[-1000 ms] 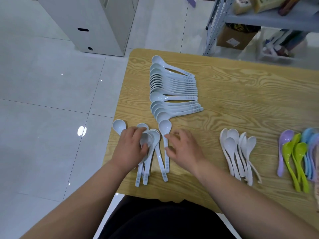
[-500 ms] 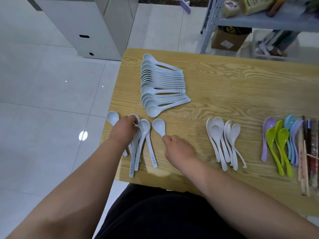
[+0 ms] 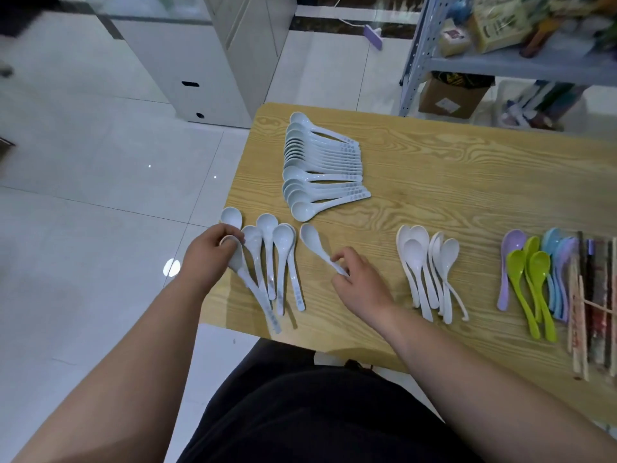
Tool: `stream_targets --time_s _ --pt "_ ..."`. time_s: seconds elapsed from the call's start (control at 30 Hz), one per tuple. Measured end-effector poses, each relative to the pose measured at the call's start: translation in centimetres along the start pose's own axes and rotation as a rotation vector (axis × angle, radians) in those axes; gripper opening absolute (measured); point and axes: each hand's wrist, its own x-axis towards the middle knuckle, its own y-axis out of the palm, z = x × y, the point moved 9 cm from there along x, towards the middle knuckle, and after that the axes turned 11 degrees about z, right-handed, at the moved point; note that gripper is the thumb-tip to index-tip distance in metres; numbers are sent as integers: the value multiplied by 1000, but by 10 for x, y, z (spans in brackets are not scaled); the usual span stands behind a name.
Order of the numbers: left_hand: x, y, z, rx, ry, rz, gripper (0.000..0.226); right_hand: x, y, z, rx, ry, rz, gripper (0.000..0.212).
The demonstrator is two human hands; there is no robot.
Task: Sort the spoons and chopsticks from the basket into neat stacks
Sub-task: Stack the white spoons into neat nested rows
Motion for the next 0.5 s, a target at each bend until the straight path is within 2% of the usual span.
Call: stream_targets --time_s 0.13,0.23,0.3,0.37,0.5 --pt "-24 16 -6 -286 -46 -4 23 -18 5 43 185 -109 34 25" --pt "-33 43 -3 -521 -211 0 32 -32 19 69 249 -168 89 31" --pt "-36 66 -3 -794 -317 60 43 -38 26 77 271 -181 96 33" --pt "-36 74 -11 -959 -265 85 49 -40 30 79 292 -163 100 35" --pt "-30 68 -22 -1082 -168 83 48 -41 38 81 348 -87 92 39"
